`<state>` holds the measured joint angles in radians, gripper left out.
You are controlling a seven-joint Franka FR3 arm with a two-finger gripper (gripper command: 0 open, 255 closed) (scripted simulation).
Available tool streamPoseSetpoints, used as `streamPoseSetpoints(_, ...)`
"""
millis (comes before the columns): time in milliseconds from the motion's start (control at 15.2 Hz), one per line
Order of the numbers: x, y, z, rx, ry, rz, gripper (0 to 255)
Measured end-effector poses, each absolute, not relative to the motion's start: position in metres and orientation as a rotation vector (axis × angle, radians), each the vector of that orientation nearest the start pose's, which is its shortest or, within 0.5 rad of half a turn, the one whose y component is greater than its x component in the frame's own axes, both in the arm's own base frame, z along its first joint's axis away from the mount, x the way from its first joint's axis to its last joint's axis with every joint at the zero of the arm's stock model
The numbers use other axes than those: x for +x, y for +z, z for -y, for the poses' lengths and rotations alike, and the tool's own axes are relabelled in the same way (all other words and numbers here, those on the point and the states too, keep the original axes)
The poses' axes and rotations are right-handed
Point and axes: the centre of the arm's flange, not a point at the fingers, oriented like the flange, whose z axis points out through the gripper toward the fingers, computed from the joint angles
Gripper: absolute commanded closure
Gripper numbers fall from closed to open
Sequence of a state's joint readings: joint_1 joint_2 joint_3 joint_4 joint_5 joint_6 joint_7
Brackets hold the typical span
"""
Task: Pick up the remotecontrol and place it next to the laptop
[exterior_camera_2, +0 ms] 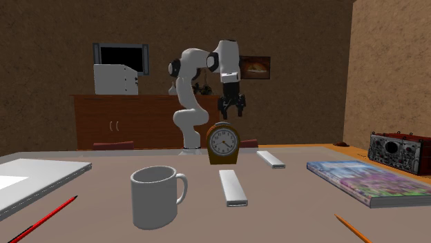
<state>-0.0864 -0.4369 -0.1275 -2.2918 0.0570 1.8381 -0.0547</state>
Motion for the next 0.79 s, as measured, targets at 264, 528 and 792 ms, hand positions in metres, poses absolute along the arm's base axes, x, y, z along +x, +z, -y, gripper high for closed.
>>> streamPoseSetpoints(264,0.445,0.509,0.120,-3.032,-0.054,-0.338,0)
streamPoseSetpoints(528,0.487,0.494,0.160,-3.049,-0.252,-0.451,0)
streamPoseSetpoints(792,0.522,0.463,0.201,-3.054,-0.277,-0.540,0)
